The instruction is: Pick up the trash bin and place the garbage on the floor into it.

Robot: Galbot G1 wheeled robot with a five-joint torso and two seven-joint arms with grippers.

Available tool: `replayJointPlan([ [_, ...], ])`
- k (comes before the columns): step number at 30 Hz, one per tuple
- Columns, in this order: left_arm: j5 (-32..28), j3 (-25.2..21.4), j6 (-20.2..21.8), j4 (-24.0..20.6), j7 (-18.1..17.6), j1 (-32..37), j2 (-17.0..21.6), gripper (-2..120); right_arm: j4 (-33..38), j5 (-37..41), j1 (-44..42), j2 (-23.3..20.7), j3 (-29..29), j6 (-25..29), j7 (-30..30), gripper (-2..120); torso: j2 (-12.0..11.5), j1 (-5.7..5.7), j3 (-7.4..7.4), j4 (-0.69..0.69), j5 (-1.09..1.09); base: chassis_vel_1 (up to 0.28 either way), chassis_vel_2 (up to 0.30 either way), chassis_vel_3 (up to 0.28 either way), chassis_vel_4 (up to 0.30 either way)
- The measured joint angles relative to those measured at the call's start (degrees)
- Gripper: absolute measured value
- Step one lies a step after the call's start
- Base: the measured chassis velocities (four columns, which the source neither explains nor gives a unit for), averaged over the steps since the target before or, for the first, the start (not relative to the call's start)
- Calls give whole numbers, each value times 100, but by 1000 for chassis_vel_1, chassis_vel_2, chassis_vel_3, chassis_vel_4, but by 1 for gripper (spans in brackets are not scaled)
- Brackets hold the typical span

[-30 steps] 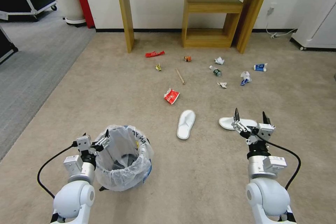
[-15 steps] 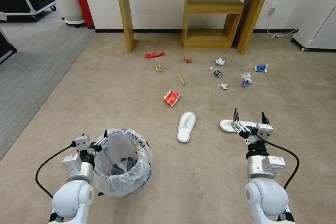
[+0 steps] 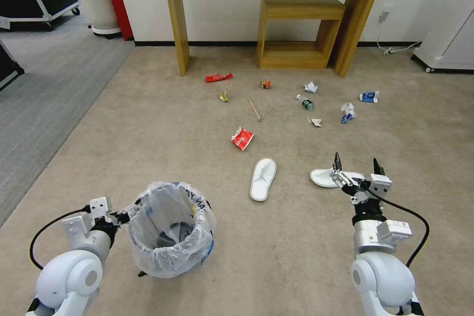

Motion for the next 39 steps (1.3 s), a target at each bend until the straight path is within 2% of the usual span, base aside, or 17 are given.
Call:
replayJointPlan([
  [5,-113,108,156,64,-184,14,54,100,4,0,2,-7,10,-1,5,100,0,0,0,0,0,0,0,0,0],
  [9,-134,116,185,464,-228,-61,182,100,19,5,13,-26,17,-5,7,100,-1,0,0,0,-1,0,0,0,0],
  [16,-197,123,215,730,-227,-134,376,100,17,1,13,4,24,-4,8,100,0,0,0,0,-1,0,0,0,0],
  [39,-442,517,154,1029,-356,-388,497,97,-105,-77,47,97,21,59,-2,100,0,0,0,1,3,0,0,0,0],
])
